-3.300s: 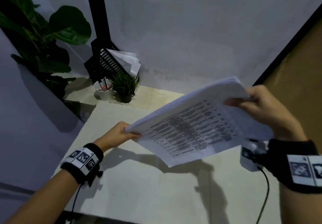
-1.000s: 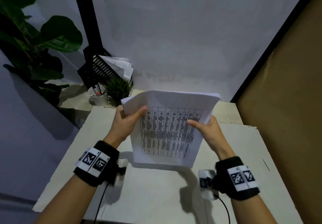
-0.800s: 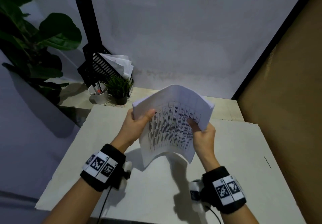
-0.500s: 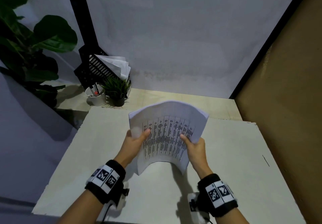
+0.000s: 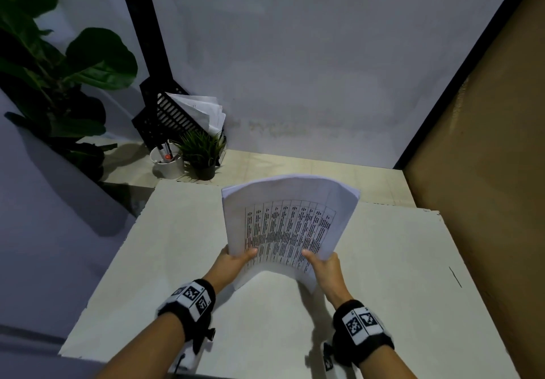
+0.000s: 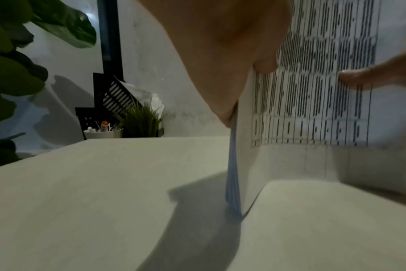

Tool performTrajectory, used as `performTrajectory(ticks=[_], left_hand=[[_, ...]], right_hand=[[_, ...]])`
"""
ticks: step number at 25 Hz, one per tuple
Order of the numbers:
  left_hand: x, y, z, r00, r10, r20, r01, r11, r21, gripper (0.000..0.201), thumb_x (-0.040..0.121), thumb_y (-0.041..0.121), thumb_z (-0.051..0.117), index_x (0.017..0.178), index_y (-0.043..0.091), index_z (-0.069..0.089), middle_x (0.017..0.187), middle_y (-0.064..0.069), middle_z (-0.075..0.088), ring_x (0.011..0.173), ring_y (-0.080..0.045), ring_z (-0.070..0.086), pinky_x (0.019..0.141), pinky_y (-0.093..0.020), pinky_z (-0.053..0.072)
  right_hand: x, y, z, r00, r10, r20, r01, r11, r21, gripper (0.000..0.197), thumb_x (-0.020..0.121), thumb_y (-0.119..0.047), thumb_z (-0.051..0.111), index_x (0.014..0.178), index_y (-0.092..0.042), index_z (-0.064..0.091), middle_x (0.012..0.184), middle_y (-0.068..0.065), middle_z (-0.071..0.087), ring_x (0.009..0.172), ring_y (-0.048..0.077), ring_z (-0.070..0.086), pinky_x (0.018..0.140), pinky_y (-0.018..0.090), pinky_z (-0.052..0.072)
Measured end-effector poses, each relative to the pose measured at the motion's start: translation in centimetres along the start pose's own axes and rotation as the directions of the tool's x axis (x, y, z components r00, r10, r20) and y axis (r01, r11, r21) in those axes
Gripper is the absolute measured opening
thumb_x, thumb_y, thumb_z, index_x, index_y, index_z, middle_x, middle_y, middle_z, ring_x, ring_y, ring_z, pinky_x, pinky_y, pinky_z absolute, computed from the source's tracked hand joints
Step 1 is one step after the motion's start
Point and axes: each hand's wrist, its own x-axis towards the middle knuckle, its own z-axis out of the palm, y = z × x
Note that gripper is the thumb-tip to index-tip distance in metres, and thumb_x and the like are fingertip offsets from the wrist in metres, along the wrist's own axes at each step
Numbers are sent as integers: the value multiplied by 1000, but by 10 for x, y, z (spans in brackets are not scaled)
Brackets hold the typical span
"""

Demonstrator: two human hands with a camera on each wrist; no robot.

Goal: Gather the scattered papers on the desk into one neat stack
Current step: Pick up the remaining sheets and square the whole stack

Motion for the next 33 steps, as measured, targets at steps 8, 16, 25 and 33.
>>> performTrajectory(ticks=[8,16,25,33], left_hand=[[-1,17,2,997,68,39,-69,997,30,22,83,22,64,102,13,61,89,6,70,85,-11,69,62,-11,50],[-11,-4,17,1000,4,23,-6,997,77,25,89,26,54,113,19,53,110,-4,65,103,-18,61,81,-18,47],[-14,-56,-38,974,-226,-23,226,974,-24,40,84,-1,58,122,6,51,114,-13,64,100,-26,63,84,-33,54],[20,-52,-144,967,-174,-184,196,975,107,44,82,-7,56,123,5,45,122,-15,58,112,-30,56,100,-42,43]], right_hand=[[13,-5,-32,989,119,91,-113,991,-67,21,85,-17,62,69,-11,50,65,4,46,64,19,46,57,24,42],[13,20,-58,949,178,261,-210,972,101,46,71,-27,76,110,-11,59,98,1,68,92,20,64,81,35,52],[1,44,-5,880,357,312,-346,934,-91,44,86,11,51,124,-10,50,118,9,61,103,26,59,97,39,45],[27,12,112,886,355,299,-309,932,-191,42,87,9,49,126,-6,49,116,8,57,102,25,55,93,34,45]])
